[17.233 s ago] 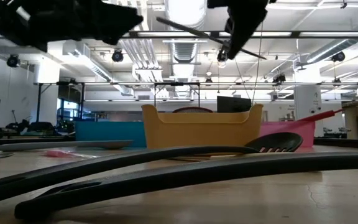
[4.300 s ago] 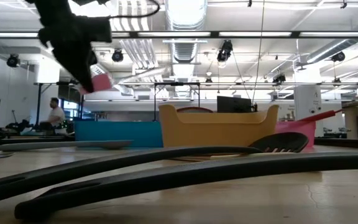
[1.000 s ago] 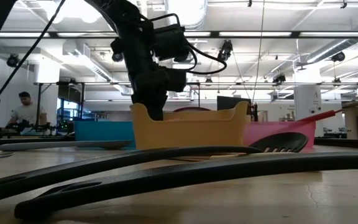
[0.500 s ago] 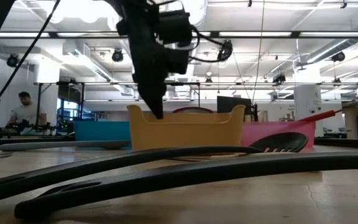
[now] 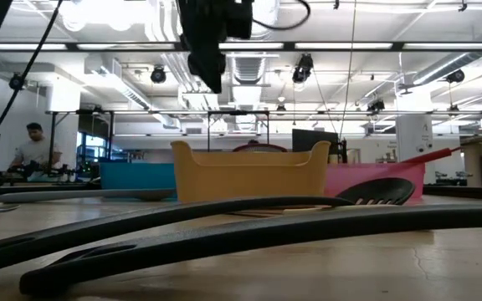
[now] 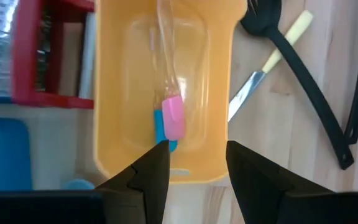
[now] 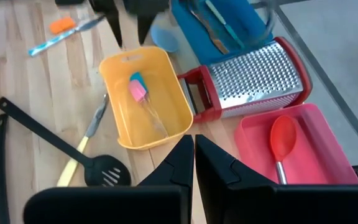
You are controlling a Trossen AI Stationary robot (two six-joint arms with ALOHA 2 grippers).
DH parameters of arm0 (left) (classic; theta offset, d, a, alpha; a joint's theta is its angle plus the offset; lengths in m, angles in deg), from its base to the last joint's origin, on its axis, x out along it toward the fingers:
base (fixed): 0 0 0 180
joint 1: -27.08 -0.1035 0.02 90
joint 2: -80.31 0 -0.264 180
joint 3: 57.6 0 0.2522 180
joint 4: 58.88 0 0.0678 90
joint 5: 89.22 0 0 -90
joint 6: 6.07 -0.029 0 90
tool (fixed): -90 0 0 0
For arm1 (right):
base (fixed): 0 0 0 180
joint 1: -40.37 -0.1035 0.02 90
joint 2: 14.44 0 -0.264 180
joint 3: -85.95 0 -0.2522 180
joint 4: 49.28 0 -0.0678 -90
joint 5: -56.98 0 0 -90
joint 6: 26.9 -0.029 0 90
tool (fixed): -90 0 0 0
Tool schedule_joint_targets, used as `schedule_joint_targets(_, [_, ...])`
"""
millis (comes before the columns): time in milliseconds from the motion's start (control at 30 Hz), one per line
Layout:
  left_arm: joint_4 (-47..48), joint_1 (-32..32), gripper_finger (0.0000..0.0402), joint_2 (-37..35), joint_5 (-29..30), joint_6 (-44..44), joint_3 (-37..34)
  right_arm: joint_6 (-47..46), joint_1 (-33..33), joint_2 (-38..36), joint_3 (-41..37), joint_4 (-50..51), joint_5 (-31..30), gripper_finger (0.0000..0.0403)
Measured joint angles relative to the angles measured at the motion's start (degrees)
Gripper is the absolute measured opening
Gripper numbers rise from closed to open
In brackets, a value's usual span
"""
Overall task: Pick & Place Kitchen Items
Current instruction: Put the gray serving spoon into the pink bin
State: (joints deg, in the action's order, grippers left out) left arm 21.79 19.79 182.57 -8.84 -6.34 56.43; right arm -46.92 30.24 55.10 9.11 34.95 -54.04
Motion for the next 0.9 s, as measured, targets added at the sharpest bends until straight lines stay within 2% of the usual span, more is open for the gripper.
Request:
schedule_joint_targets(267, [-0.3,3.1,0.0161,-8.7,8.4,1.9,-0.2,0.0,0.0,0.0,-2.3,0.1,0.0,0.0008])
schedule_joint_targets(533, [-1.8,12.4,0.0161,-17.8,18.7,3.9,-1.4,0.0,0.0,0.0,-2.5,0.0,0.1,0.0008])
schedule_joint_targets(733, [-5.4,21.2,0.0159,-24.5,28.2,5.9,-6.7,0.0,0.0,0.0,-2.6,0.0,0.2,0.0008])
schedule_joint_targets(900, [-8.1,27.5,0.0158,-29.1,33.8,7.1,-13.4,0.0,-0.2,0.8,-2.6,-0.1,0.5,0.0008])
